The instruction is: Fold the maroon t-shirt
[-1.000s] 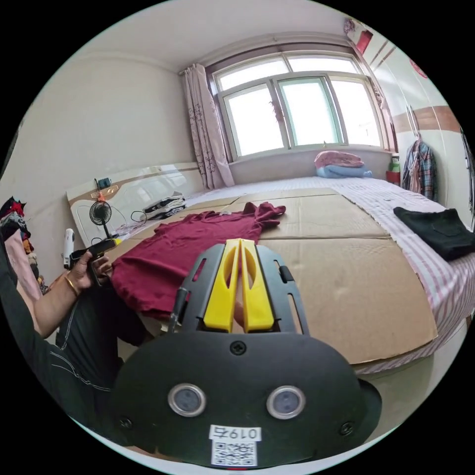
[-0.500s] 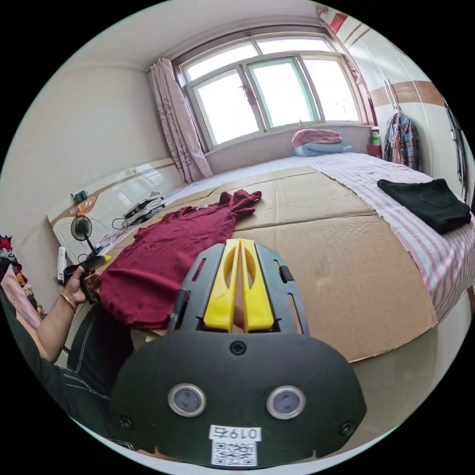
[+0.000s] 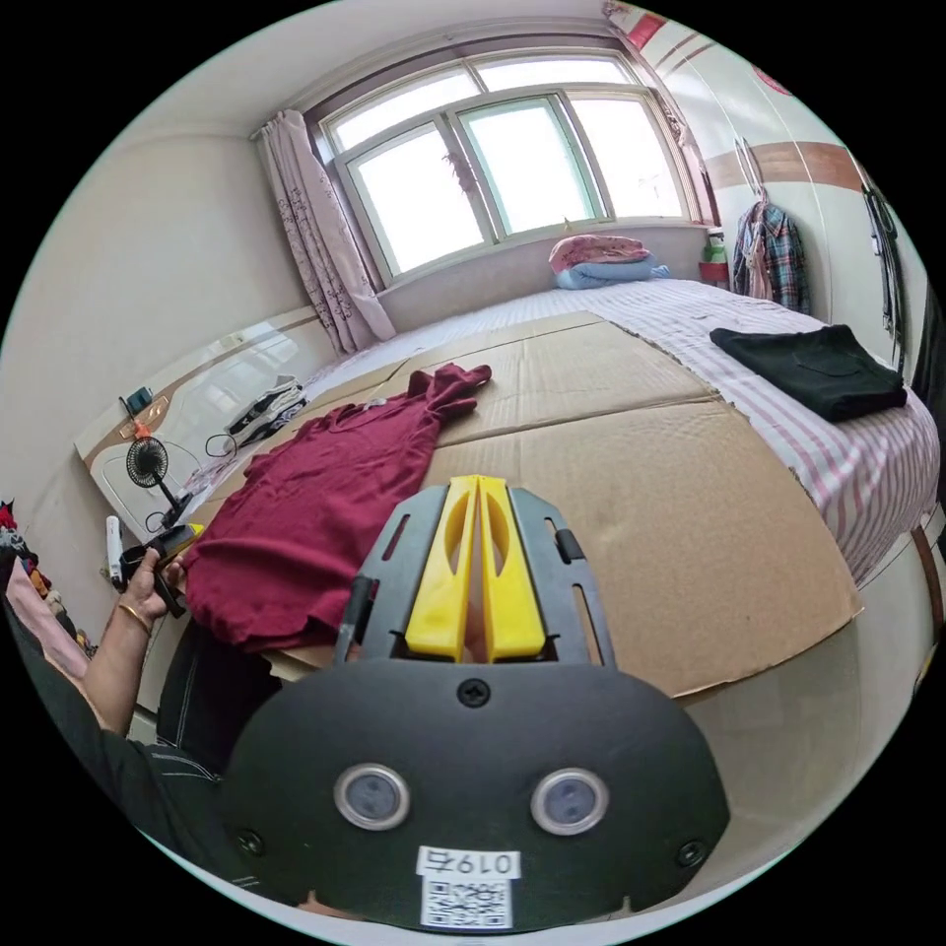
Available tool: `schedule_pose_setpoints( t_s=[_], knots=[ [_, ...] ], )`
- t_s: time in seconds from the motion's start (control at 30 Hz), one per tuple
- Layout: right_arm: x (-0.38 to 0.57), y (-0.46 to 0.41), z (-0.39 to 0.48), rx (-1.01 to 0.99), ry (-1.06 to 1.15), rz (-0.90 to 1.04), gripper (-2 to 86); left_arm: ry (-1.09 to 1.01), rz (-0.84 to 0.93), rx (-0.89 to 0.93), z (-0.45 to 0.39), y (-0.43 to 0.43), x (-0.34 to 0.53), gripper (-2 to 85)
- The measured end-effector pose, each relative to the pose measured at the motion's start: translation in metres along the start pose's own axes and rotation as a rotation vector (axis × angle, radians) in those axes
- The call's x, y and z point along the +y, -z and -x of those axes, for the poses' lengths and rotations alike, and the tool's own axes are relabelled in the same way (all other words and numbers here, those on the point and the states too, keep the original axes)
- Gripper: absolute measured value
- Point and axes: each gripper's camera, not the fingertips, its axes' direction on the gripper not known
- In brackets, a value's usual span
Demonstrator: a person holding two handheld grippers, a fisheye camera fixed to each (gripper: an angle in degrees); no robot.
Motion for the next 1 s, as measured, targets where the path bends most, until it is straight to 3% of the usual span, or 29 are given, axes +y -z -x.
schedule_pose_setpoints(
  t_s=[0.37, 0.53, 0.67, 0.87, 1.0],
  knots=[
    [0.044, 0.049, -0.040, -0.160, -0.227, 0.133, -0.8, -0.003, -0.009, -0.024, 0.024, 0.055, 0.074, 0.8],
    [0.044, 0.045, -0.049, -0.203, -0.253, 0.160, -0.8, -0.013, 0.054, 0.094, 0.041, 0.033, 0.068, 0.8],
    [0.043, 0.061, -0.041, -0.280, -0.173, 0.186, -0.7, -0.094, 0.147, 0.177, 0.026, 0.030, 0.061, 0.8],
    [0.049, 0.100, 0.015, -0.177, 0.070, 0.189, -0.7, -0.270, 0.113, 0.053, -0.026, 0.078, 0.062, 0.8],
    [0.028, 0.103, 0.063, -0.271, 0.156, 0.141, -0.7, -0.338, 0.019, 0.041, -0.063, 0.088, 0.046, 1.0]
  ],
)
